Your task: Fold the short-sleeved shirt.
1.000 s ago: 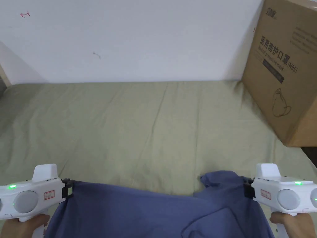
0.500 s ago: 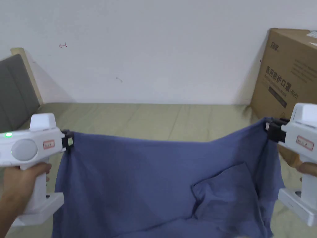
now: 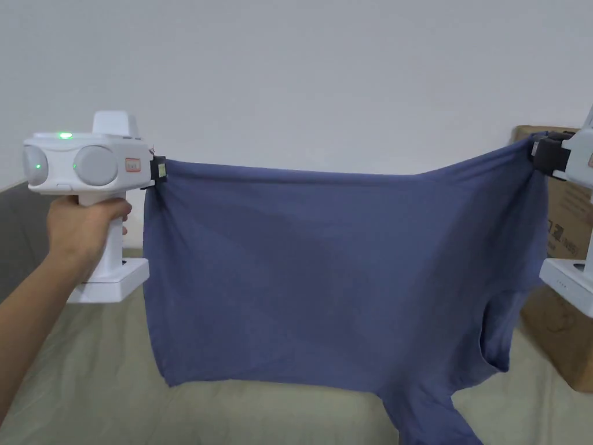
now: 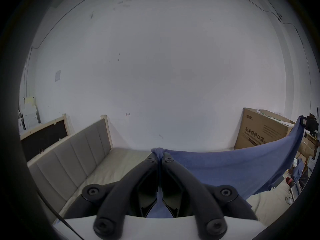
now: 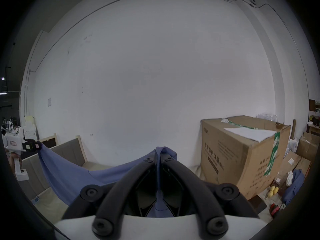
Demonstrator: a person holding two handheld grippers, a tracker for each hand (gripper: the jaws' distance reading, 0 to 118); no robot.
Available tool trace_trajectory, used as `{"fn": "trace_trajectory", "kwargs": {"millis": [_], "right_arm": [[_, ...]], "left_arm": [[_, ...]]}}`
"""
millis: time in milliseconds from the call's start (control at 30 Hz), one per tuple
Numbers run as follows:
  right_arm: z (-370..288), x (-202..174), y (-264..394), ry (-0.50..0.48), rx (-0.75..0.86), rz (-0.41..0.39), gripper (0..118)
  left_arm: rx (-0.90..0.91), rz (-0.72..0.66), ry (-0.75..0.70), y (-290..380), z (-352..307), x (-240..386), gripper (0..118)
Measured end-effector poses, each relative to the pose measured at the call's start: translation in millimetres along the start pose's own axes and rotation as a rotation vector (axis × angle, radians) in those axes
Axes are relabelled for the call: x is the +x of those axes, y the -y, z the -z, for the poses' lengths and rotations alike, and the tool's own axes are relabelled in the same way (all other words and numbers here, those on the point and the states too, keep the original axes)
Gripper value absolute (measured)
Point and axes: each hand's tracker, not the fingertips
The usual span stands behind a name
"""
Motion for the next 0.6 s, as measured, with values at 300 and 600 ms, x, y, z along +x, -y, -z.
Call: {"fn": "trace_trajectory", "kwargs": {"millis": [300,600], "right_arm": [[33,24,28,-0.011,0.001,-0.027,1],[17,19,140,-0.049,-0.159,0.051,1]], "left_arm": [[-0.026,0.023,-0.015,20,47,9,0],[-0.218,-0.014,-0.025,134,72,5,0]]}}
